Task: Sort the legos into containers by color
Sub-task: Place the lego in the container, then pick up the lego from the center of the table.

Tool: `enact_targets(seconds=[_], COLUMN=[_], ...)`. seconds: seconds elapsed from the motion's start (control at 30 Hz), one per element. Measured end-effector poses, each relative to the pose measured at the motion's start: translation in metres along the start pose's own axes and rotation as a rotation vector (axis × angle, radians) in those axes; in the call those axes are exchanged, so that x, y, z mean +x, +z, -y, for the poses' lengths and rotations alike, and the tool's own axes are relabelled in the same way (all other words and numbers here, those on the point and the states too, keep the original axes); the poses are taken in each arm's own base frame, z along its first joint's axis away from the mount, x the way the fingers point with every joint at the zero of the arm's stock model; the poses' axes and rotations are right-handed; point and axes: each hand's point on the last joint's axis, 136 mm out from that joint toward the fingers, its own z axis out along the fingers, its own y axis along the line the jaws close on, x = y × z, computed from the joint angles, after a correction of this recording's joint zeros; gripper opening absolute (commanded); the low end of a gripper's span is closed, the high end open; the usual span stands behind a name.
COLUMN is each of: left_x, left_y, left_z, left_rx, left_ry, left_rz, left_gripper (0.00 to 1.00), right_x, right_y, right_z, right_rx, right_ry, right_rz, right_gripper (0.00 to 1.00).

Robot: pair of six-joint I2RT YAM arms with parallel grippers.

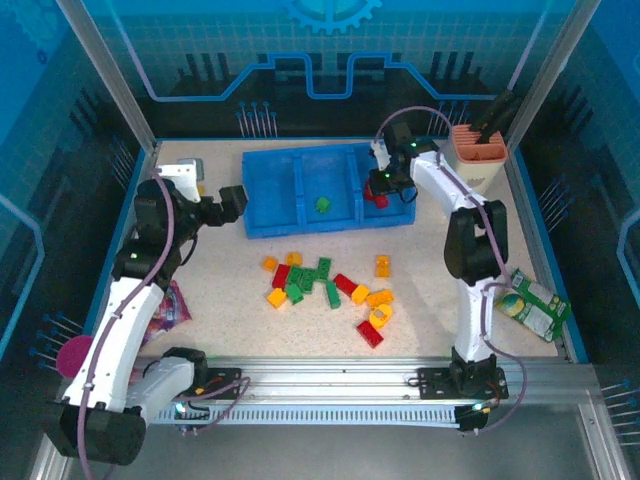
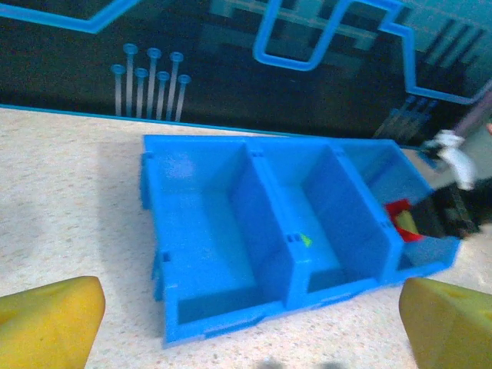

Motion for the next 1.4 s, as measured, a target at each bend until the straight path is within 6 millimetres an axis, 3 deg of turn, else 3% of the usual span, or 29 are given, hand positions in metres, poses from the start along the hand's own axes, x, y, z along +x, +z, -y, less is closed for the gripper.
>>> enact_targets(seconds=[0.1,0.23,0.37,0.6,0.7,0.87,1.1,1.27,1.4], left_x=[0.011,0.039,0.087,0.193,0.222,0.242,0.265,0.265,0.265], left_y=[0.010,0.028,0.034,0.029,0.029,0.037,0.054,0.071,0.084], left_z=[0.000,-0.020,-0.034,-0.018,-0.017,-0.013,-0.024,-0.027,-0.027], left_rx=[0.011,-0.081,-0.197,-0.307,-0.368,-0.443,-0.576,-0.618,-0.625], left_ry=[-0.005,-0.074,-0.194,-0.338,-0.404,-0.494,-0.616,-0.673,-0.700], left_rz=[-0.059,-0.200,-0.349,-0.586,-0.643,-0.664,-0.660,-0.619,-0.595], left_gripper=[0.99,0.94,0.92,0.87,0.86,0.83,0.81,0.80,0.80], right_x=[-0.007,-0.012,-0.015,-0.014,-0.017,-0.022,-0.027,-0.016,-0.008], right_y=[0.016,0.017,0.015,0.013,0.005,-0.024,-0.069,-0.082,-0.080], right_z=[-0.001,-0.006,-0.006,-0.005,-0.008,-0.016,-0.041,-0.051,-0.050], right_rx=[0.000,-0.004,0.006,0.012,0.004,-0.017,-0.055,-0.071,-0.071], right_ry=[-0.009,-0.022,-0.030,-0.045,-0.050,-0.062,-0.113,-0.129,-0.128], right_rz=[-0.004,0.003,0.012,0.010,0.024,0.073,0.167,0.174,0.156], right_gripper=[0.28,0.34,0.42,0.45,0.46,0.47,0.48,0.48,0.48])
